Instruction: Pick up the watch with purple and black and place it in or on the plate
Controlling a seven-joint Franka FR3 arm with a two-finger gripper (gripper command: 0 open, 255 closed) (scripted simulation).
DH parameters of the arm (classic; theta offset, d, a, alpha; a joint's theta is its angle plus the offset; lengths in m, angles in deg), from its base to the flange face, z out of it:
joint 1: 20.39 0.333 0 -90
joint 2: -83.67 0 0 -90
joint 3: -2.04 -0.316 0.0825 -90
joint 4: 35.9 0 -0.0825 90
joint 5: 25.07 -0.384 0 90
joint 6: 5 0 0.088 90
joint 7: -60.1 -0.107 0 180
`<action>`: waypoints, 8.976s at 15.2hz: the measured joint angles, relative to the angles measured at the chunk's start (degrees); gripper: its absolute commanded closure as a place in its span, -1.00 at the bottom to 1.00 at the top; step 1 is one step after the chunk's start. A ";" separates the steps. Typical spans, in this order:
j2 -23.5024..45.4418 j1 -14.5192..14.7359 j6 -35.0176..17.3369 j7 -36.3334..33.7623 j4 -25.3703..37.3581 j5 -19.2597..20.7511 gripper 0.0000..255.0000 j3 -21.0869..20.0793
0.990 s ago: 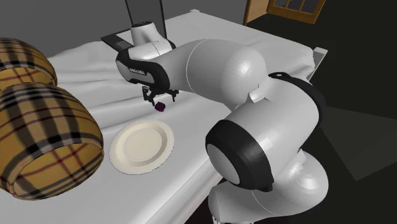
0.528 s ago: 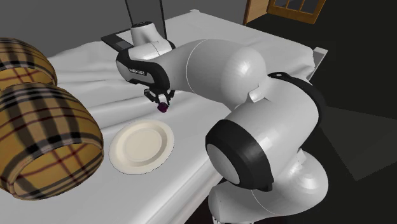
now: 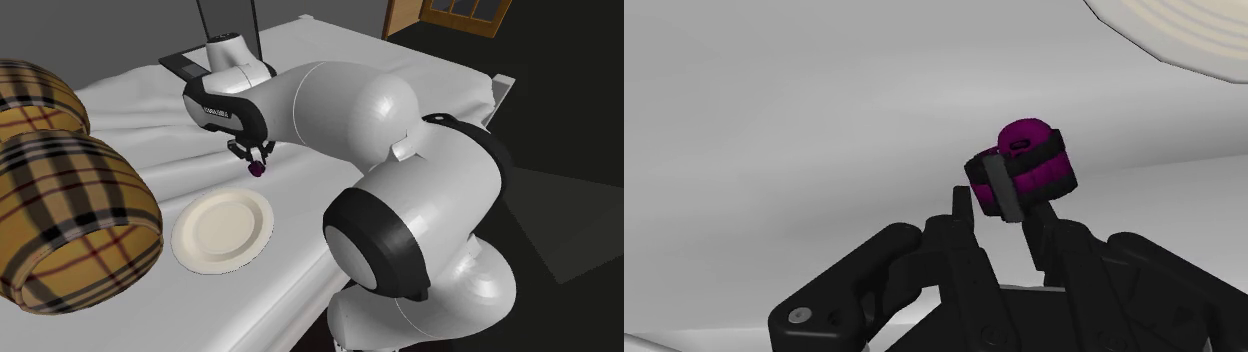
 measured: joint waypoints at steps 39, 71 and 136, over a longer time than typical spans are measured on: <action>17.77 9.62 8.65 -23.61 16.81 24.02 1.00 -8.89; 23.69 7.32 8.48 -18.99 24.05 19.04 1.00 -8.02; -17.21 12.01 6.62 -18.51 -11.02 -6.36 -1.00 -10.75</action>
